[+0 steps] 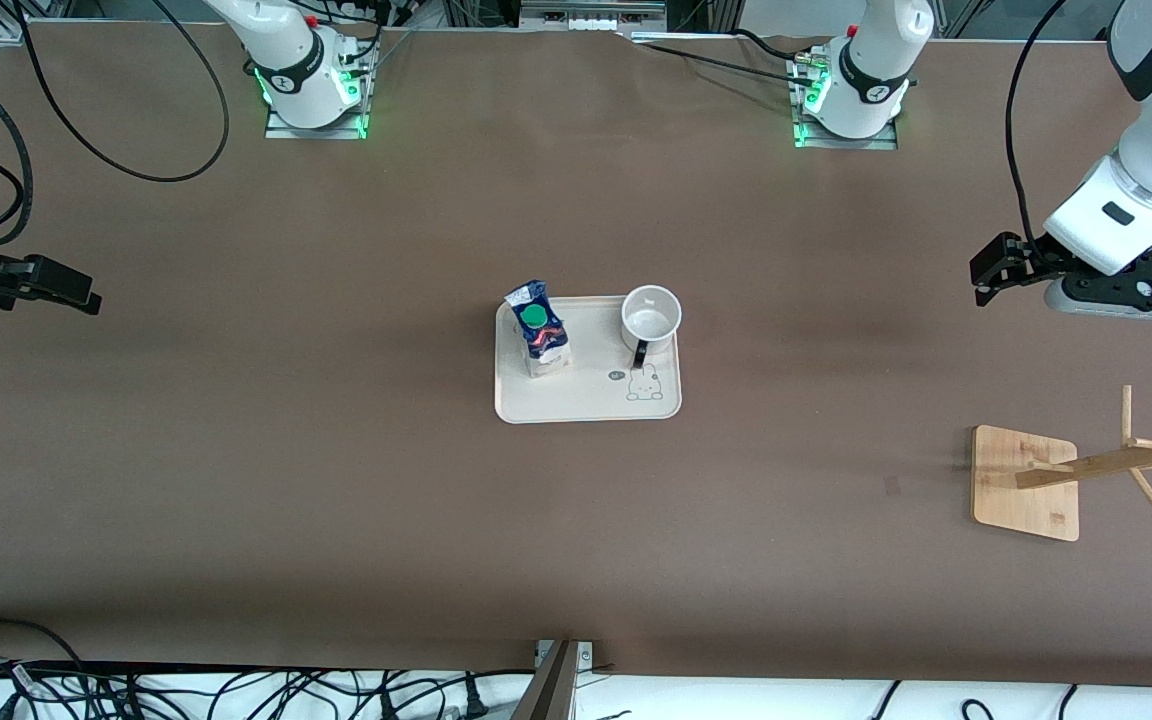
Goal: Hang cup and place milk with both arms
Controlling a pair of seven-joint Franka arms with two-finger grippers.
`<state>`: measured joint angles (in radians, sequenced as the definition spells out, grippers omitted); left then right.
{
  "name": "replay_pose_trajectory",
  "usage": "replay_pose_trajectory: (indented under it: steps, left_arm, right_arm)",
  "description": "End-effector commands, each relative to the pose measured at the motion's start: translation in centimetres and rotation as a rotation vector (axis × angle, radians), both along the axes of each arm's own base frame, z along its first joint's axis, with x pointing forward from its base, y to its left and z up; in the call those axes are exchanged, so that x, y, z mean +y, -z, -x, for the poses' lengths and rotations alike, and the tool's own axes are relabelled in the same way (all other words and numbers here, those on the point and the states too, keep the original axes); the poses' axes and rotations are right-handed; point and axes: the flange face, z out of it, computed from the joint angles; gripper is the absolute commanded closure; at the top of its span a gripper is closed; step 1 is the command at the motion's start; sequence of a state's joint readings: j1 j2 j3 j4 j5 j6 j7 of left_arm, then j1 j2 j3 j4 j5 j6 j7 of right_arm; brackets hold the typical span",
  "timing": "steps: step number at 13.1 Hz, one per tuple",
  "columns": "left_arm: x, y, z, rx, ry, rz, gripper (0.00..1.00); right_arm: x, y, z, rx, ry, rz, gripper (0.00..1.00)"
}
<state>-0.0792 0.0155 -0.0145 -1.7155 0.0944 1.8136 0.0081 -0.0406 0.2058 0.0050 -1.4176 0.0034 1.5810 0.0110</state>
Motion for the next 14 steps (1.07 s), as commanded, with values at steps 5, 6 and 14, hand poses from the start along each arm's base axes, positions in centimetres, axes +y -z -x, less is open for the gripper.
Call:
replay_pose_trajectory:
  steps: [5,6,14]
  left_arm:
    - [-0.1,-0.7,0.0,0.002,-0.004,0.014,0.00]
    - [-0.1,-0.7,0.0,0.002,-0.004,0.014,0.00]
    - [-0.1,-0.7,0.0,0.002,-0.004,0.014,0.00]
  right_arm:
    - [2.7,1.0,0.0,0.027,-0.045,0.007,0.00]
    - [3.7,1.8,-0.2,0.042,-0.061,0.007,0.00]
    - [13.3,7.5,-2.0,0.072,-0.182,-0.010,0.00]
